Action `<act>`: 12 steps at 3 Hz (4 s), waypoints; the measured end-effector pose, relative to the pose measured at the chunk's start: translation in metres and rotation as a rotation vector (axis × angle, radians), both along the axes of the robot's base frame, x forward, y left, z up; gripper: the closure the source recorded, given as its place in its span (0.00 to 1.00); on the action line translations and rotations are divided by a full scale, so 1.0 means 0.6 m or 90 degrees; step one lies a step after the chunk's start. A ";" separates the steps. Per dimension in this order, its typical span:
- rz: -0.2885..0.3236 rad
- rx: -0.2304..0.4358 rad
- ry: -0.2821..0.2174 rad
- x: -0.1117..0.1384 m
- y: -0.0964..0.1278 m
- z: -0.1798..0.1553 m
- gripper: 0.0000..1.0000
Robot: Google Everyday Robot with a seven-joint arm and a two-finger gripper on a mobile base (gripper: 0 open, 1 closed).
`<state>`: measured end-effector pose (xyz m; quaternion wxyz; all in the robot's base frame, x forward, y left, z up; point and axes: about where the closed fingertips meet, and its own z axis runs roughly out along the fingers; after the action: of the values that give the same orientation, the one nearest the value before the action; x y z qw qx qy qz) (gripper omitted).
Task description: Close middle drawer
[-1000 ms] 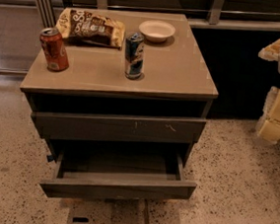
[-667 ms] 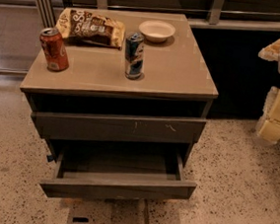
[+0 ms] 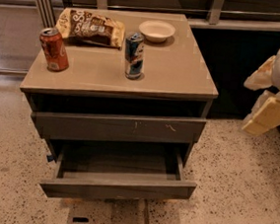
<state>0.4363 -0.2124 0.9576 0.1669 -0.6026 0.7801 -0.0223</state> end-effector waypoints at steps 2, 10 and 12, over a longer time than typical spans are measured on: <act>0.026 0.108 0.052 -0.021 0.038 -0.197 0.84; 0.125 0.212 0.180 -0.063 0.155 -0.673 1.00; 0.133 0.184 0.129 -0.067 0.143 -0.777 1.00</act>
Offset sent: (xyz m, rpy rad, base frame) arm -0.0274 0.0440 -0.2552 0.3678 0.2543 0.0719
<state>0.3961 -0.1264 0.4914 0.1735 -0.6494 0.7210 0.1684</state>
